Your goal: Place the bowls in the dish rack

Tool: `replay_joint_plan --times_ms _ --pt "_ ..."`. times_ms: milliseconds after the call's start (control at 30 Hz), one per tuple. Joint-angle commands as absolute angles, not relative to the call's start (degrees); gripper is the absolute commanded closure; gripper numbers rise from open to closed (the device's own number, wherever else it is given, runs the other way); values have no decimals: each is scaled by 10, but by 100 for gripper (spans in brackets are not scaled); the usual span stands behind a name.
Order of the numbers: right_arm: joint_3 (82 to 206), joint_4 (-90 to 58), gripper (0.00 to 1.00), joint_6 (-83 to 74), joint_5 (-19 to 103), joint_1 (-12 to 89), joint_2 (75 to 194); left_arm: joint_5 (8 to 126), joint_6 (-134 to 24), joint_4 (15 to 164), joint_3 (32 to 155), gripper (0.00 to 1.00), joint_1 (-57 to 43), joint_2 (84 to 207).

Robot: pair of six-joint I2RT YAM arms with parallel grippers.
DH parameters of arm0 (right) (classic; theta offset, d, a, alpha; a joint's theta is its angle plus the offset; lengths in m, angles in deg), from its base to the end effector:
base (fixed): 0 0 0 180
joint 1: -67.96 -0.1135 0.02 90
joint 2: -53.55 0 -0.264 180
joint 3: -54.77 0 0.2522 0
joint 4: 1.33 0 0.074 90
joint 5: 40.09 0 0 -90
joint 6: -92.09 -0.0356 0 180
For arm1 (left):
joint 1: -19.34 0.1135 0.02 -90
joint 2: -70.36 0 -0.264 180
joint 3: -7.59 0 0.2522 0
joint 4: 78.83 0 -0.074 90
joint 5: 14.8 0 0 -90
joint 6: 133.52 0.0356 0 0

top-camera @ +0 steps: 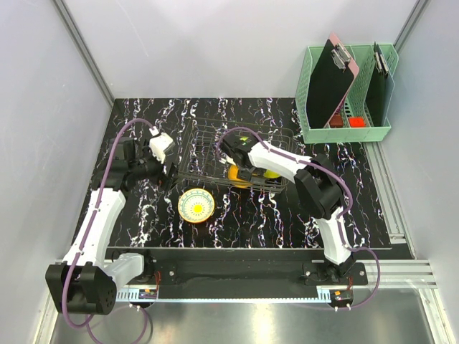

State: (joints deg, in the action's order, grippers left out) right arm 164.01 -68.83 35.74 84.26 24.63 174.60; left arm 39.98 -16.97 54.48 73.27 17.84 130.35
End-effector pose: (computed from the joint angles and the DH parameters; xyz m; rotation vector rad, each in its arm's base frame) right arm 0.3209 0.2751 0.1865 -1.6733 2.2341 -0.8372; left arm 0.2161 -0.0262 0.2995 0.8223 2.0094 -0.4535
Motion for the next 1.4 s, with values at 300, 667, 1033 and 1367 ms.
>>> replay_joint_plan --times_ms 300,667,1033,1367 --pt "1722 -773 0 344 752 240 1726 377 -171 566 746 1 183 1305" --pt "1800 -780 0 307 721 266 1677 425 -190 608 750 1 184 1343" --pt "1760 -734 16 286 758 325 1652 512 -189 669 772 1 184 1450" --pt "1744 -719 16 287 764 327 1618 350 -179 656 793 1 183 1515"
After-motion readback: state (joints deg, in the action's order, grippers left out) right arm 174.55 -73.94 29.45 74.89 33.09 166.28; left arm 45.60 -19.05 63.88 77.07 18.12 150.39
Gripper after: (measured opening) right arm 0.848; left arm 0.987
